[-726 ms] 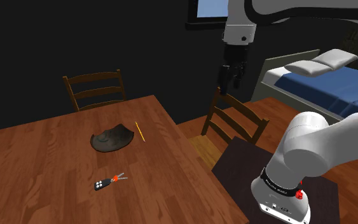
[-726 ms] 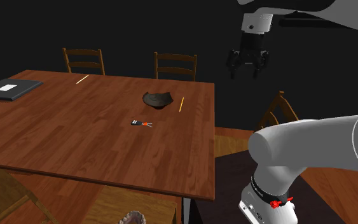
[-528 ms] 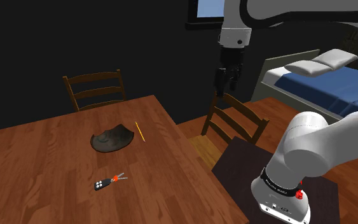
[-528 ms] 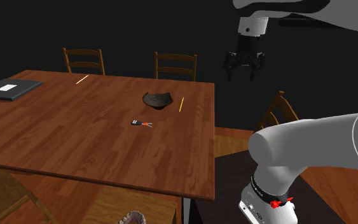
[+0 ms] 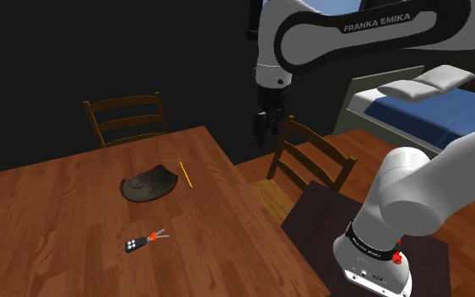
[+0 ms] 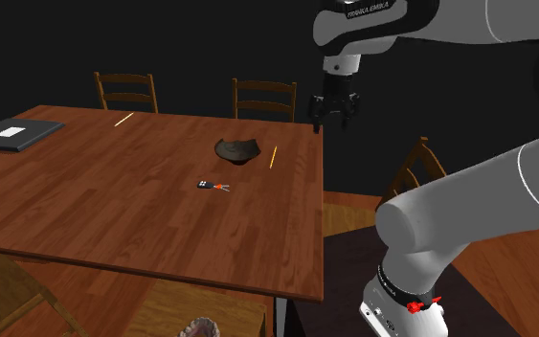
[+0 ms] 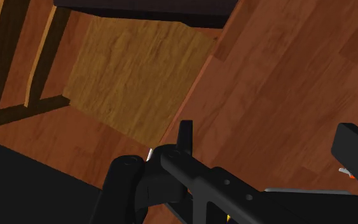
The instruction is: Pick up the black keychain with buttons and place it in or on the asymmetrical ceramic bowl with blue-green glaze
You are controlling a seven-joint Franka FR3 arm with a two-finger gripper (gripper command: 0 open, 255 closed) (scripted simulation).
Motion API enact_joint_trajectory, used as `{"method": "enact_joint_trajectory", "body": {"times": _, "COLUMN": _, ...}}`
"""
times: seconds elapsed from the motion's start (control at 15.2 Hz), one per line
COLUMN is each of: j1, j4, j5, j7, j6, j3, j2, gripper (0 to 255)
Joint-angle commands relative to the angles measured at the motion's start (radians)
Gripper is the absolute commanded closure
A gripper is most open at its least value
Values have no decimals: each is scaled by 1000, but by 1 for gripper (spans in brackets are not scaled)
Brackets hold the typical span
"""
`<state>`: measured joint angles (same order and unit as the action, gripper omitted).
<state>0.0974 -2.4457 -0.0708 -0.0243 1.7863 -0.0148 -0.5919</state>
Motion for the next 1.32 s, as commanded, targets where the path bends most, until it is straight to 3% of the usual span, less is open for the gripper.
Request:
{"method": "enact_joint_trajectory", "body": {"times": 0.0, "j1": 21, "j4": 8, "j5": -7, "j7": 16, "j6": 69, "j3": -17, "j2": 66, "gripper": 0}}
{"method": "enact_joint_trajectory", "body": {"times": 0.66, "j1": 104, "j4": 101, "j5": -5, "j7": 86, "j6": 337, "j3": -99, "j2": 384, "gripper": 0}}
{"method": "enact_joint_trajectory", "body": {"times": 1.25, "j1": 168, "j4": 262, "j5": 64, "j7": 111, "j6": 505, "j3": -170, "j2": 679, "gripper": 0}}
